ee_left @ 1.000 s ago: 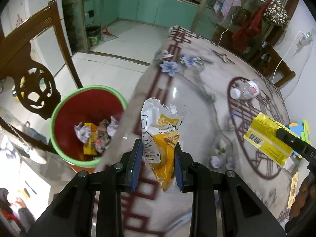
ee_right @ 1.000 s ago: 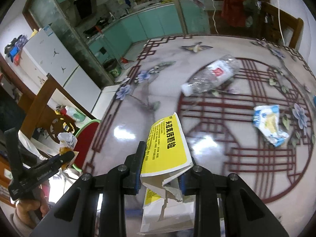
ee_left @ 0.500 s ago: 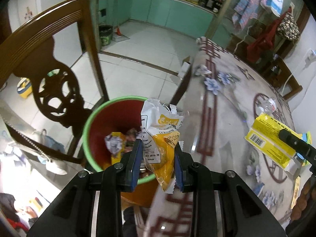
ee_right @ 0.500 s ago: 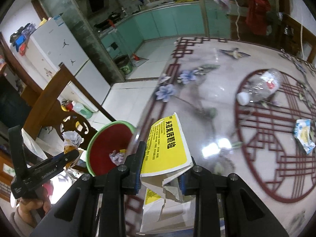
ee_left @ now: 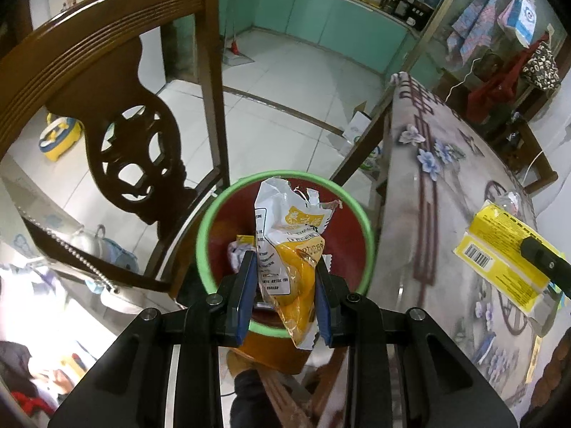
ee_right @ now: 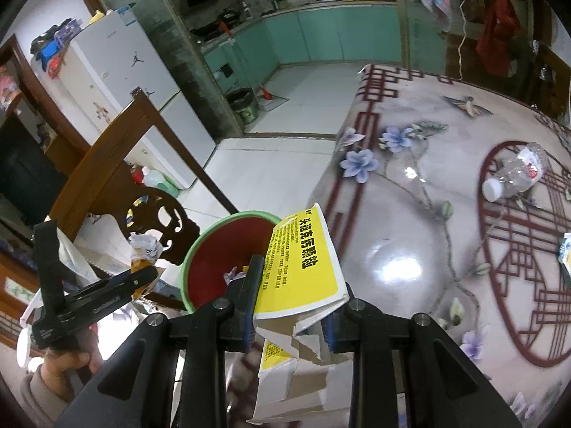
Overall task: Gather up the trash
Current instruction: 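Carry wrapper and yellow box over the red bucket and release both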
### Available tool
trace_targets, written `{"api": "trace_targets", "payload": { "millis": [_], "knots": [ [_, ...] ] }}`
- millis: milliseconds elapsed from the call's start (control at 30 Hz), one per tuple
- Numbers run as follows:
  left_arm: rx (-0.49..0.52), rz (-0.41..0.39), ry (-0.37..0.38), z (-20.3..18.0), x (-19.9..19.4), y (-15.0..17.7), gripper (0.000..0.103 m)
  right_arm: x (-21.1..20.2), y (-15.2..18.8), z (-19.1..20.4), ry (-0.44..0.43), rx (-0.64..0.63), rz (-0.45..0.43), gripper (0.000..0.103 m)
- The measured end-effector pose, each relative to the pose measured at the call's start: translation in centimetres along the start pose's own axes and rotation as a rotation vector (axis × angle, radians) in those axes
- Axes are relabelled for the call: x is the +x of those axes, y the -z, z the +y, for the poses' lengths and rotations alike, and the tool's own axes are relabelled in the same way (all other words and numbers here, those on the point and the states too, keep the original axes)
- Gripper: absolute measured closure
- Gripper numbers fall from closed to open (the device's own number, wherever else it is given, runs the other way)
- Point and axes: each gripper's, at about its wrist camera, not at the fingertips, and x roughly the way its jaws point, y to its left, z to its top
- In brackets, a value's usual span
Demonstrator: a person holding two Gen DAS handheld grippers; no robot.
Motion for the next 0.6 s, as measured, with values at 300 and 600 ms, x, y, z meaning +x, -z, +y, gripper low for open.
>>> {"api": "trace_targets", "payload": {
  "millis": [300,600],
  "knots": [
    [-0.005,0.036,0.004,2.0,1.8,-0.9,0.075,2.5,-0.2,3.5,-0.028,-0.021,0.027,0.077],
    [0.011,0.084,0.014,3.0,3.4,-1.4,0.075,5.0,-0.7,6.2,-0.048,-0.043,0.063,0.077]
  ]
}}
